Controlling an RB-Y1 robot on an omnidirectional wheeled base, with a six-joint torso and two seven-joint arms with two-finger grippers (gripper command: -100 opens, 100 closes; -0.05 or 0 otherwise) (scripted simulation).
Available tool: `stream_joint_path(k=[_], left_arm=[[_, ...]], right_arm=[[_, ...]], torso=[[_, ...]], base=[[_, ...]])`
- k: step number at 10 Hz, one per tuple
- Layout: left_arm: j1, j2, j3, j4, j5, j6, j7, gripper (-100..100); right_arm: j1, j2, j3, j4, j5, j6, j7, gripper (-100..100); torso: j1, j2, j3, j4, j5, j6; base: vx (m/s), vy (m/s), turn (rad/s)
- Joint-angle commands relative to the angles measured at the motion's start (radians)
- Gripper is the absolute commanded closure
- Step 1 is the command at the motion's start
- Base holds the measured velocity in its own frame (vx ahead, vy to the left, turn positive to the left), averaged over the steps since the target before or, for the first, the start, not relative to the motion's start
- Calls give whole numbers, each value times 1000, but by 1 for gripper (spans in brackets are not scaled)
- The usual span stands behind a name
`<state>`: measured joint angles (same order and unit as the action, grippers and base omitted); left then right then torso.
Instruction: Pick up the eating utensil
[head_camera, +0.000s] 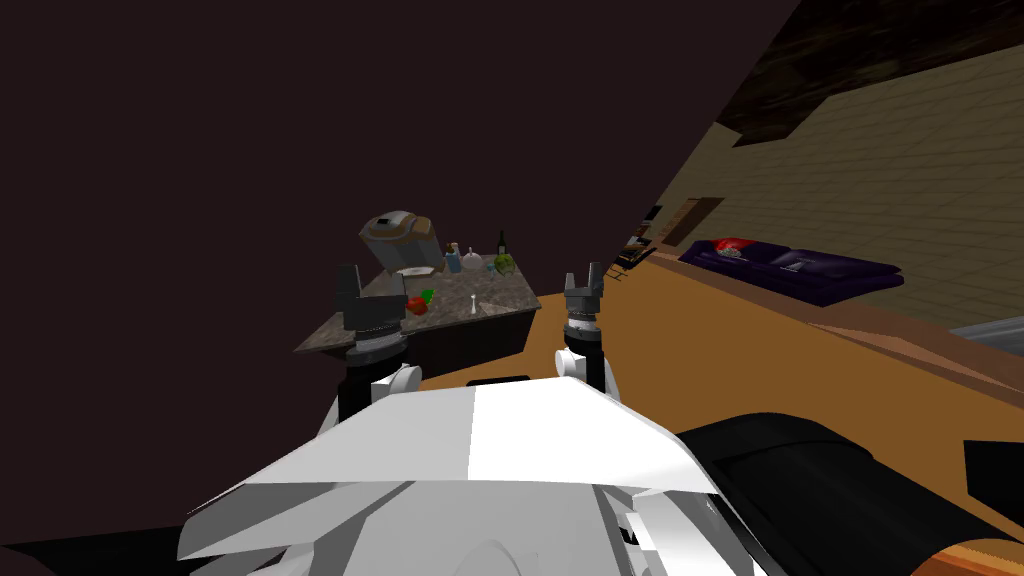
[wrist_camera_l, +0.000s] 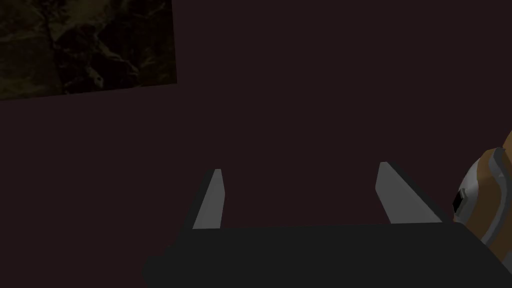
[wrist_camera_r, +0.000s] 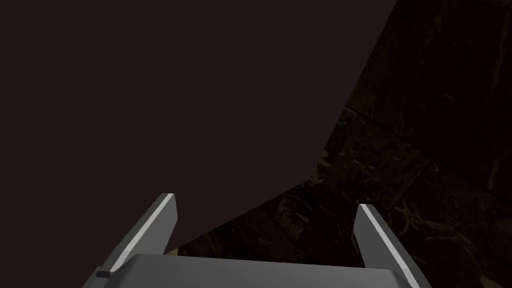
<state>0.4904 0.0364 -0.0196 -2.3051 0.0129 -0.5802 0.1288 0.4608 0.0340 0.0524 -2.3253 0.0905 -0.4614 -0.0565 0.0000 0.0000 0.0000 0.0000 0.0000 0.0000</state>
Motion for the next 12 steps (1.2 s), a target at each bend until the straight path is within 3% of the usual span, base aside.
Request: stream_joint_path(k=[1, 12], left_arm=[[-10, 47, -4, 14, -1, 12, 3, -100], [-128, 363, -45, 155, -5, 136, 25, -100]], right_arm=[[0, 0, 0, 0, 0, 0, 0, 0], [0, 0, 0, 0, 0, 0, 0, 0]], torso=[[0, 0, 0, 0, 0, 0], [3, -2, -1, -1, 1, 0]], base=[[14, 8, -54], [32, 41, -54]])
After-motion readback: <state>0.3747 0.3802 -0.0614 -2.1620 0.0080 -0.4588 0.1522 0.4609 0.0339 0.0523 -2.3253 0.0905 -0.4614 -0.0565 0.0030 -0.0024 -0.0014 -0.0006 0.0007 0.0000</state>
